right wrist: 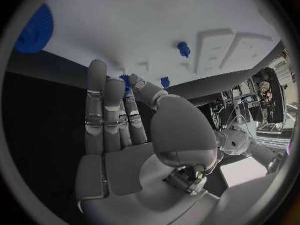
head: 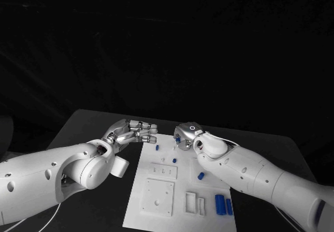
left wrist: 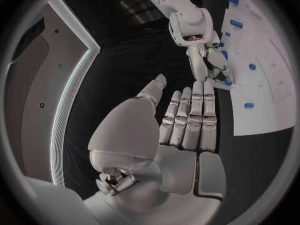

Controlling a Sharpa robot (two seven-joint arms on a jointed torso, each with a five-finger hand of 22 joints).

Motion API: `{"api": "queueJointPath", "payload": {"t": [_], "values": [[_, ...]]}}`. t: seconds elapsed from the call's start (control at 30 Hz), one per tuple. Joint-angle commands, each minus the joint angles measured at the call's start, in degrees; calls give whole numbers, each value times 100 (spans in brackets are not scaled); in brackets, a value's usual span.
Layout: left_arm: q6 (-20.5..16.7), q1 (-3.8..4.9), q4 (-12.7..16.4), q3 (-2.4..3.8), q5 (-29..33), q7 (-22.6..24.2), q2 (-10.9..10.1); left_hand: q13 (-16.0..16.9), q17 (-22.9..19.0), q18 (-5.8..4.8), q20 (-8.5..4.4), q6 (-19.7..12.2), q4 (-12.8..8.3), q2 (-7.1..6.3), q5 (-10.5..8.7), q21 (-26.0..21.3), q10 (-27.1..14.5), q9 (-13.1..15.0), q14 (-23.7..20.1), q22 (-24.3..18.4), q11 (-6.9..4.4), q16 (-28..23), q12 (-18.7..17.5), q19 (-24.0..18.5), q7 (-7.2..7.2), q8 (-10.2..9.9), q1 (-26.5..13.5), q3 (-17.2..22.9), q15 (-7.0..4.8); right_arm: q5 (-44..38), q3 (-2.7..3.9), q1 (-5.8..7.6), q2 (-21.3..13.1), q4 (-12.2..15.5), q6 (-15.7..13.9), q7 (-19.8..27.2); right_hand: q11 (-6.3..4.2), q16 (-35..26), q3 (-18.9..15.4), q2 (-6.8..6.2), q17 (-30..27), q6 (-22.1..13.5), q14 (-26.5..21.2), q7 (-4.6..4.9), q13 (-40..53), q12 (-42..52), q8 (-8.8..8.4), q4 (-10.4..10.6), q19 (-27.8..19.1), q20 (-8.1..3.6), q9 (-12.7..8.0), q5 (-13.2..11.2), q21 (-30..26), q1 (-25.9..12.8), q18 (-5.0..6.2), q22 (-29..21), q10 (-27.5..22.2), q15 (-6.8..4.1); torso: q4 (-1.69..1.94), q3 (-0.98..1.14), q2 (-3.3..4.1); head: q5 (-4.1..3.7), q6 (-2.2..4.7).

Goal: Assemble the parts on the task board

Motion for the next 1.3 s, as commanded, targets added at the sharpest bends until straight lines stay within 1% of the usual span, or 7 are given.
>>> {"api": "queueJointPath", "payload": {"t": [0.03,0.17,0.63,0.73,0.9,1.03,1.3], "values": [[80,20,22,6,22,33,18,8,-8,-13,26,-47,-3,42,-11,-34,-33,-2,-43,-8,-3,-1,7,22,4,2,-1,-33,9,-100,3,0,35,-40,64,14,-142,33,-42,-10,-8,-18,12,1,8,31,26,0,-1,-9,3,14,-18,44,73,5,107,-18,4,-3,8,7,5],[81,32,27,6,22,31,21,8,-8,-13,26,-47,-3,42,-11,-34,-33,-2,-43,-8,-3,-1,7,22,4,2,-1,-33,9,-102,3,0,64,-67,51,15,-142,33,-42,-10,-8,-18,12,1,8,31,26,0,-1,-9,3,14,-18,44,73,5,107,-18,12,-10,18,12,10],[93,63,46,6,22,13,40,9,-8,-13,27,-53,-12,49,-15,-43,-36,-2,-45,-6,-1,-1,9,25,7,1,-9,-39,11,-105,4,0,156,-180,42,4,-136,29,-66,-13,-11,-38,8,4,8,30,26,7,9,-5,2,-10,-67,42,74,47,79,-14,8,-23,21,2,-22],[94,69,49,6,22,12,43,9,-8,-13,27,-53,-12,49,-15,-43,-36,-2,-45,-6,-1,-1,9,25,7,1,-9,-39,11,-104,4,0,173,-217,33,7,-132,30,-68,-19,-11,-48,11,7,7,29,26,7,13,-3,2,-11,-77,45,76,58,67,-12,18,-28,23,2,-16],[92,81,51,6,22,11,44,9,-8,-13,27,-53,-12,49,-15,-43,-36,-2,-45,-6,-1,-1,9,25,7,1,-9,-39,11,-103,4,0,205,-269,6,21,-112,25,-54,-28,-13,-98,9,21,7,30,23,10,11,7,-3,-14,-94,46,82,75,3,5,24,-35,27,12,-21],[92,89,53,6,22,9,45,9,-8,-13,27,-53,-12,49,-15,-43,-36,-2,-45,-6,-1,-1,9,25,7,1,-9,-39,11,-96,4,0,227,-299,-8,34,-84,17,-26,-53,-17,-177,9,29,5,29,21,14,9,26,-7,-20,-114,36,98,95,-95,27,19,-32,28,18,-17],[92,110,55,6,21,2,46,9,-8,-13,27,-53,-12,49,-15,-43,-36,-2,-45,-6,-1,-1,9,25,7,1,-9,-39,11,-50,5,4,248,-346,-2,63,-7,-32,-45,-150,-38,-397,9,42,1,29,22,50,9,93,-10,0,-193,0,157,117,-383,89,9,-35,26,36,-26]]}}
